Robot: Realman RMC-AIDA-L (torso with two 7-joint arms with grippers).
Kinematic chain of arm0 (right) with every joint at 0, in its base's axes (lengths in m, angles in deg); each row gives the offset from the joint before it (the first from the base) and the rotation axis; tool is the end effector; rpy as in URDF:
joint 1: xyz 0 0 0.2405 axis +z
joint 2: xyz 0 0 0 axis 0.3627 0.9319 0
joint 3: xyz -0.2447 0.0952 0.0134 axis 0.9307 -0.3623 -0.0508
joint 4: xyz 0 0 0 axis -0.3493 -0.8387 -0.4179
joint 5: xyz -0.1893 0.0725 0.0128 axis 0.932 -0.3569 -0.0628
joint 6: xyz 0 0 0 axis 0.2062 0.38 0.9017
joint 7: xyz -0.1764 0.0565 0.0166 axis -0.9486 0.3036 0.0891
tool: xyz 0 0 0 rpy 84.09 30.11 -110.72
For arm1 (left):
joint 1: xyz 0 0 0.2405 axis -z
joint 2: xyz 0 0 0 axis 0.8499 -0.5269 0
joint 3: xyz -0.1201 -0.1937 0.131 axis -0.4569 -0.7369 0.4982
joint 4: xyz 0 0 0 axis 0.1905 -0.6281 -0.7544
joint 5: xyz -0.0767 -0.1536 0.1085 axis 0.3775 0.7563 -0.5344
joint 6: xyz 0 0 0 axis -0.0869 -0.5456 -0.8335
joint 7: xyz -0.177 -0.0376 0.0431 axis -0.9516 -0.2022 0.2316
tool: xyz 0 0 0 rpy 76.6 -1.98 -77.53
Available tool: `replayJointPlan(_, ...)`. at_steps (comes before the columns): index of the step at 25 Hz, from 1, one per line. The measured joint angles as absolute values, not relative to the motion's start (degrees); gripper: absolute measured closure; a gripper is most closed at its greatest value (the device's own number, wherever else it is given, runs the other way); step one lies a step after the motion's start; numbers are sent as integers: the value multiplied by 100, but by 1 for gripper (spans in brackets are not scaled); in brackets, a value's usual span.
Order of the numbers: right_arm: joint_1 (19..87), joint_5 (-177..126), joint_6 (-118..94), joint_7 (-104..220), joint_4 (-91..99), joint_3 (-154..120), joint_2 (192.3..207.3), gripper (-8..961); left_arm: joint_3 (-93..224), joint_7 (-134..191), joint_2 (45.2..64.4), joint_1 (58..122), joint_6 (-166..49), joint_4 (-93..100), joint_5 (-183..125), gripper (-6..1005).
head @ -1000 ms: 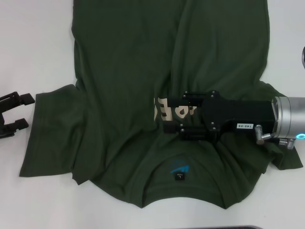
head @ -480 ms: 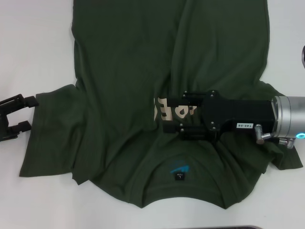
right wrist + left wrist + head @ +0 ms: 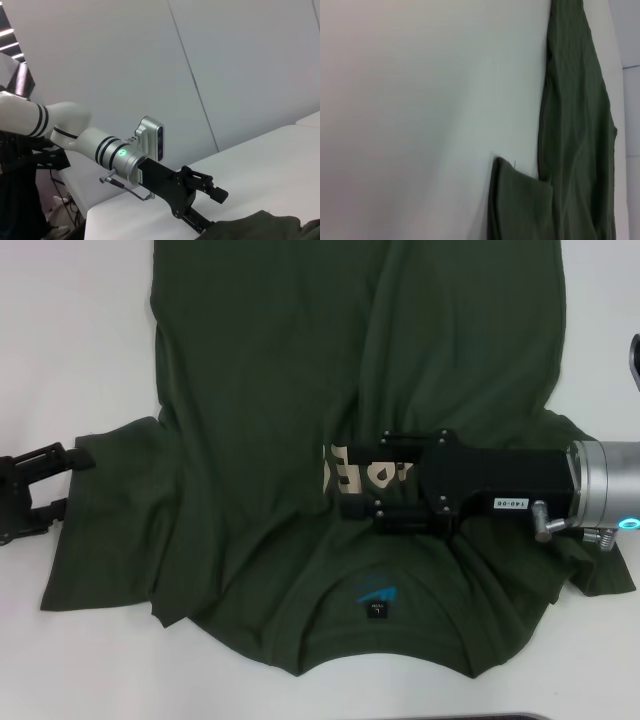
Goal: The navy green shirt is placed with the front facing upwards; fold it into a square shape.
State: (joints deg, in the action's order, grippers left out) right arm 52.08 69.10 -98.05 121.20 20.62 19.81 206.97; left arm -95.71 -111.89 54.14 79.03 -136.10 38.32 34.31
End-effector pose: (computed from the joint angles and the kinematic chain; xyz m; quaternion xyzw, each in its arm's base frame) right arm 0.2260 0.2862 -0.0912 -0.9274 0.1951 0.3184 0.0216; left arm -0.3677 0.2919 -0.0028 -0.5745 -0.7716 -0.2526 0.1038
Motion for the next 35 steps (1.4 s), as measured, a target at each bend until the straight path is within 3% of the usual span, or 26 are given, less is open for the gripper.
replayJointPlan(22, 5187, 6904, -9853, 12120, 2062, 1983, 20696, 218, -8653, -11504, 5485, 8218, -13687, 4029, 3251, 239)
replayJointPlan(28, 5181, 6904, -9855, 12120, 2054, 1983, 20696, 218, -8940, -11498, 5476, 8204, -13959, 4081, 3347, 468)
replayJointPlan(33, 5174, 6899, -9855, 12121, 2058, 1983, 20696, 218, -9251, -11504, 5407, 8212, -14227, 4092, 3355, 706)
replayJointPlan(35, 5170, 6894, -9855, 12122, 2059, 1983, 20696, 218, -9267, -11503, 5396, 8202, -14239, 4096, 3355, 854)
